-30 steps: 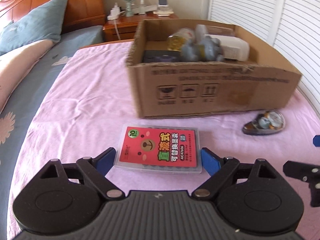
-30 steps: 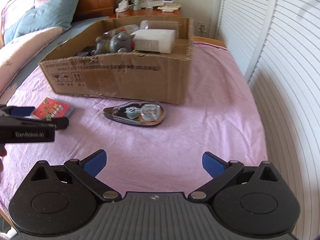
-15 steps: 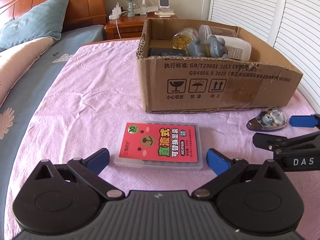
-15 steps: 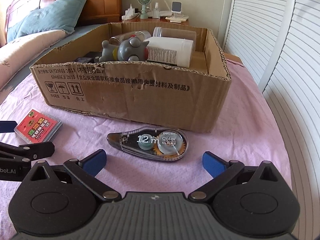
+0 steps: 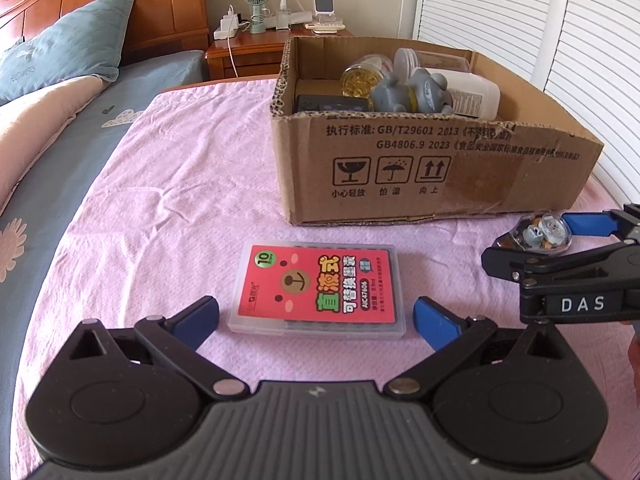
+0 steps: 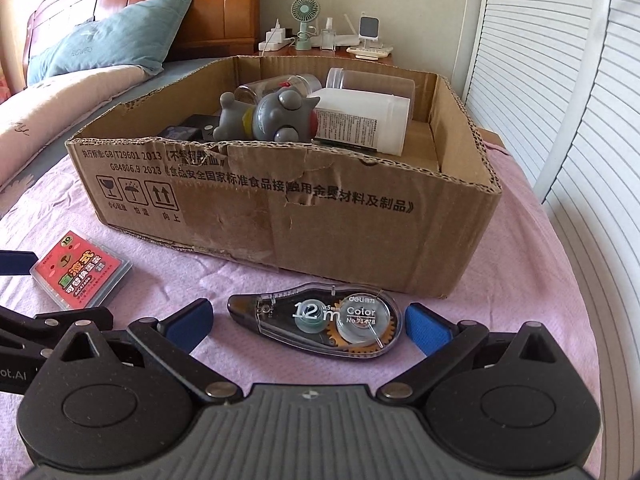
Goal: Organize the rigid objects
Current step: 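Close left tool on the red card pack while right tool grasps the tape dispenser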
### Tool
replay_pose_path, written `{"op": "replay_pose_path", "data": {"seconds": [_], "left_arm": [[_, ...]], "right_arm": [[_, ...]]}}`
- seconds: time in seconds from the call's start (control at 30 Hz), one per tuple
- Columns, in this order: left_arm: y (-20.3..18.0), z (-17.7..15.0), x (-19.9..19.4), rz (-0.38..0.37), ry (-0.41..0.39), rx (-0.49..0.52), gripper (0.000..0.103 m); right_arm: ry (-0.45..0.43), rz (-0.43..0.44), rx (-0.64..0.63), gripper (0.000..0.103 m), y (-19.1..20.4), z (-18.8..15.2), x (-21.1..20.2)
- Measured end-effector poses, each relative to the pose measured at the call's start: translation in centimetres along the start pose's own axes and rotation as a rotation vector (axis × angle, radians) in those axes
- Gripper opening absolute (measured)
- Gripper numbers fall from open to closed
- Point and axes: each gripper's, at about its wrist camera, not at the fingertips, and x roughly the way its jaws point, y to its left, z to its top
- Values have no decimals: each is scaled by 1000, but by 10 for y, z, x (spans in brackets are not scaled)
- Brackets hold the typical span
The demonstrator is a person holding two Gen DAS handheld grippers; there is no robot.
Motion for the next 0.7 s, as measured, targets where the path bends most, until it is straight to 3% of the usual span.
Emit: {"op": "replay_pose_path", "data": {"seconds": [0.13,0.3,0.7], "left_arm": [[0,0,0,-2,-1,2,103],[0,0,1,-3,0,4,103],[5,5,7,-50,-25,61,103]], "right_arm": [[-10,2,-4,102,1,-1,0],[-21,-4,-3,92,2,-1,-4],[-11,-31,26,92,-1,-10,-13]]}}
